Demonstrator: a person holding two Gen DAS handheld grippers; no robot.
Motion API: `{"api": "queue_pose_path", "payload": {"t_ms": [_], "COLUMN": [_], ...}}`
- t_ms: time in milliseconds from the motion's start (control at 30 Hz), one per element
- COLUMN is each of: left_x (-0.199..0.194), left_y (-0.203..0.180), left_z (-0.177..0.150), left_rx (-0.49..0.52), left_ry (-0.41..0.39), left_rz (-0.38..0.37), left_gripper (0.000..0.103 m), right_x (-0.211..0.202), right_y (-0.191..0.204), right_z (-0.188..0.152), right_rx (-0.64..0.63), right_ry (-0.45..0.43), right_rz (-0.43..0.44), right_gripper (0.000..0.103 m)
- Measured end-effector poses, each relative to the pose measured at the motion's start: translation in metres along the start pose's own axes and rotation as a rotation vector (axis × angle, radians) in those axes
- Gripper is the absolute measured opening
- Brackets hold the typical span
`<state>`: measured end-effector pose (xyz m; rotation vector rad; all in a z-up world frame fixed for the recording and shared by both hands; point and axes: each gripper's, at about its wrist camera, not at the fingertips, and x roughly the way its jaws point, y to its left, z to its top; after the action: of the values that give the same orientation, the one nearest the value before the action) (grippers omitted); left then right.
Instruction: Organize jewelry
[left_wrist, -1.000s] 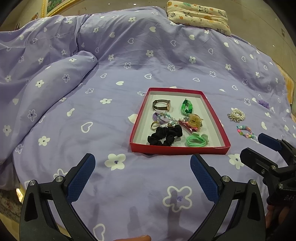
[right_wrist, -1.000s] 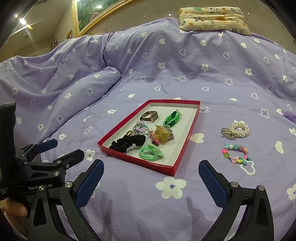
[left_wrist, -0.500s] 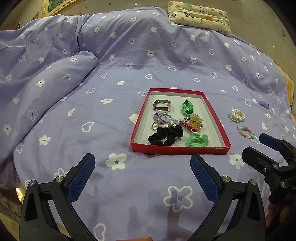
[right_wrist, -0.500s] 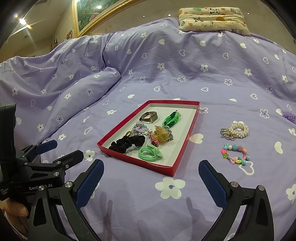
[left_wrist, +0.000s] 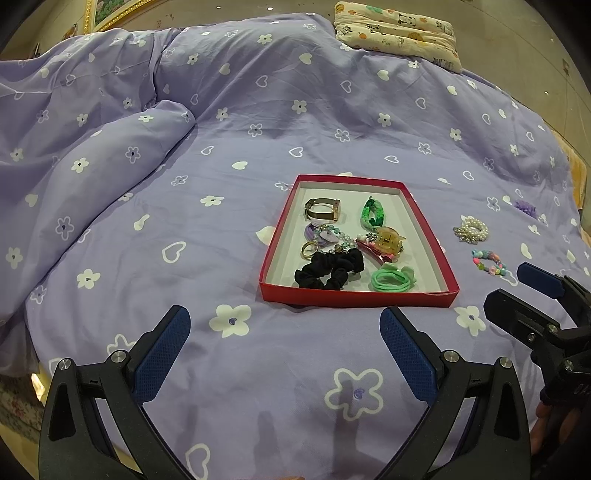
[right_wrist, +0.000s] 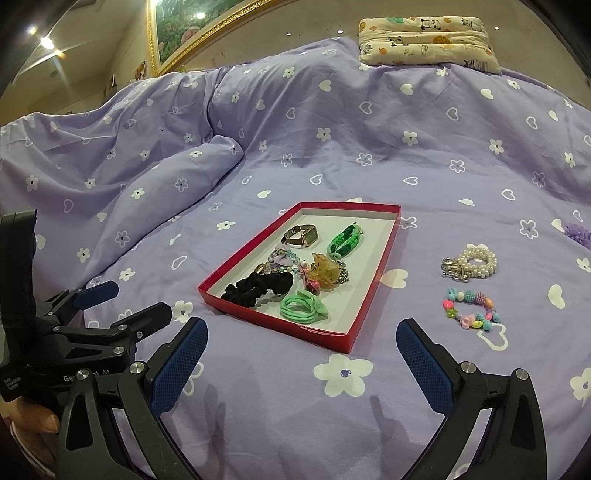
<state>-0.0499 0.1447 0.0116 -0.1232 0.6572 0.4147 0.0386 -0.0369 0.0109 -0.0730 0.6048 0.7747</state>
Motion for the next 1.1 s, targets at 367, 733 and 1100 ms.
{"api": "queue_pose_path", "payload": {"t_ms": [367,733,1100], "left_x": [0.0001,0.0005,0.0015], "left_y": [0.0001,0.0,0.0011], "left_z": [0.0002,-0.0011,-0.0036], "left_rx": [-0.001,0.002,0.0], "left_ry": [0.0,0.001,0.004], "left_rz": [0.0,0.006,0.009], "left_gripper": [0.103,0.103,0.103], "right_x": [-0.0018,-0.0033,-0.0024], "right_y": [0.0016,0.0052,0.0076], "right_z": [0.0014,0.0011,-0.0009], "right_rx": [-0.002,-0.006,-0.002], "right_ry": [-0.005,-0.011,-0.005], "right_rz": [0.004,0.005,0.007], "right_gripper": [0.103,0.103,0.103]}}
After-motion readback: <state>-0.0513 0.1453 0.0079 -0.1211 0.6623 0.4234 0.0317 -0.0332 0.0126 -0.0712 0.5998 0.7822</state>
